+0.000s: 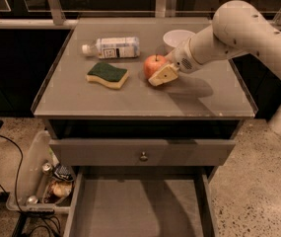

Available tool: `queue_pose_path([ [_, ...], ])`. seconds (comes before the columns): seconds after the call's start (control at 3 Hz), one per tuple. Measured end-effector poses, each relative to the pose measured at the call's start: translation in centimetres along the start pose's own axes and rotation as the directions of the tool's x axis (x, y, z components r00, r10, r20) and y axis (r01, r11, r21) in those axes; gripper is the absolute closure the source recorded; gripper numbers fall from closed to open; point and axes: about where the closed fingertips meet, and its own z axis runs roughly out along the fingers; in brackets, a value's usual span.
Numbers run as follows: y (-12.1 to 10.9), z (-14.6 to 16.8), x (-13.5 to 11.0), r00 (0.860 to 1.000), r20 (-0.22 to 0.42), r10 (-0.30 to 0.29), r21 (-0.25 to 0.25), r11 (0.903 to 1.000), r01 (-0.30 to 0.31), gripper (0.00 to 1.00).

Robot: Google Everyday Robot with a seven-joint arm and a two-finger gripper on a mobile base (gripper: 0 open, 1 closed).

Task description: Place apple into middle drawer

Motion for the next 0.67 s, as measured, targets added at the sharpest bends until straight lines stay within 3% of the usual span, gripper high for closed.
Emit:
queue_pose_path([
  [0.67, 0.0, 0.01, 0.0, 1.0, 0.0, 0.0, 0.0, 1.0, 0.0, 0.88],
])
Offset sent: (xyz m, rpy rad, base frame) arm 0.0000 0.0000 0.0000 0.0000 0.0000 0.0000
